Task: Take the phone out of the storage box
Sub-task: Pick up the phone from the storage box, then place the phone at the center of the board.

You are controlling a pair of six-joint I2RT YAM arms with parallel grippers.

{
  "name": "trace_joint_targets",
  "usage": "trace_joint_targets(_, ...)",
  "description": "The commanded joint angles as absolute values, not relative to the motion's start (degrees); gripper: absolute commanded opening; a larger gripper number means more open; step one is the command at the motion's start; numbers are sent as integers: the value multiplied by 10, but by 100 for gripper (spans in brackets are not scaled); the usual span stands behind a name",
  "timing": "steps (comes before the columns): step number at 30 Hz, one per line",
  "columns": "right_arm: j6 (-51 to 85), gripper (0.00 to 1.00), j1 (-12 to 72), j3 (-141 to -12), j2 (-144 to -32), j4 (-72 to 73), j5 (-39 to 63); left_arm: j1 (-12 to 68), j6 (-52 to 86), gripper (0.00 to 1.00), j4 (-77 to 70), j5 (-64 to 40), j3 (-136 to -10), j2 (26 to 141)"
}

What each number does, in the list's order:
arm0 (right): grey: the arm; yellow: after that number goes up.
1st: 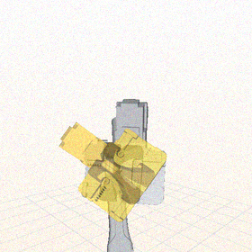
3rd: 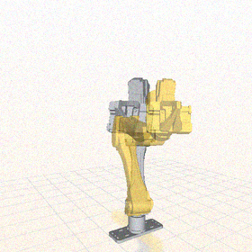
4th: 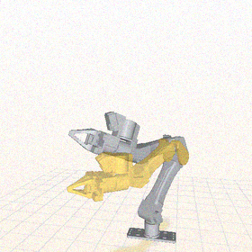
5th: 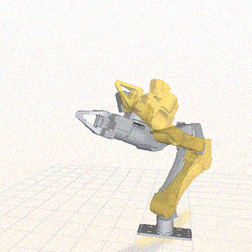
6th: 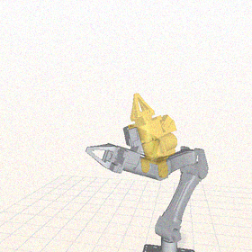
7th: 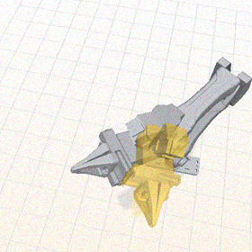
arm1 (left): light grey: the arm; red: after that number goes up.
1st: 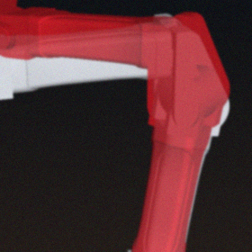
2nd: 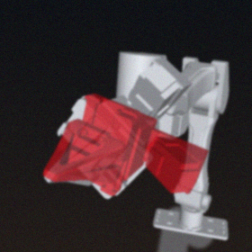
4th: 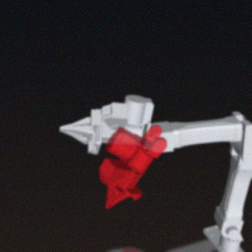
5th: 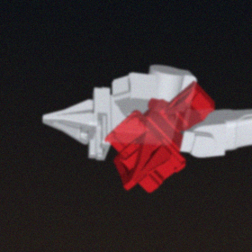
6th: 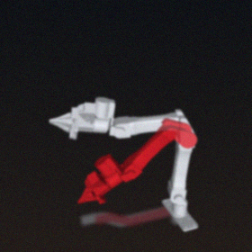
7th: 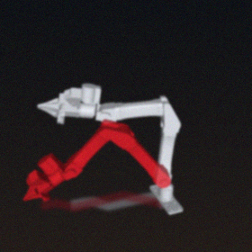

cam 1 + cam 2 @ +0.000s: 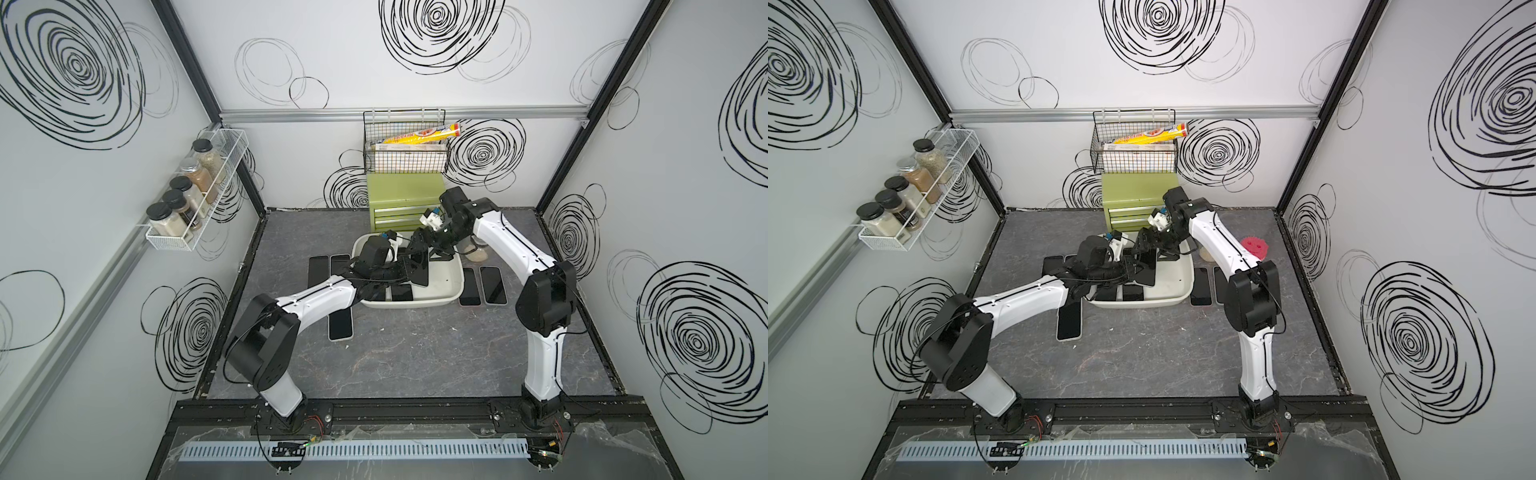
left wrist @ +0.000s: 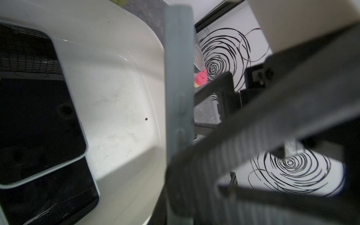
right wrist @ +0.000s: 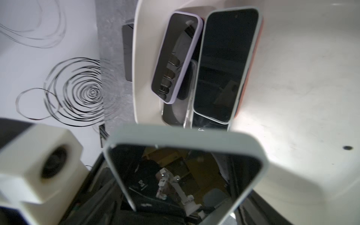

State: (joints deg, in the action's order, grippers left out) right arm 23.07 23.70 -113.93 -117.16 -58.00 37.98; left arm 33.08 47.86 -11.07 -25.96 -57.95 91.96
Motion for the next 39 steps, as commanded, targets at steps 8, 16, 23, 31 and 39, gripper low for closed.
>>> trace_joint_targets(8, 293, 100, 188, -1259, -1211, -522, 491, 334, 476, 4, -69, -256, -437, 707)
trace_joint_targets(16, 260, 100, 187, -1194, -1186, -518, 493, 338, 582, 3, 227, -110, -380, 459)
trace_joint_targets(23, 239, 100, 187, -1140, -1163, -509, 497, 353, 691, 3, 396, -76, -333, 329)
trace_joint_targets(31, 225, 100, 188, -1129, -1155, -518, 486, 436, 718, 2, 288, -54, -291, 432)
trace_joint_targets(39, 212, 100, 187, -1119, -1145, -528, 468, 456, 653, 3, 111, -41, -271, 549)
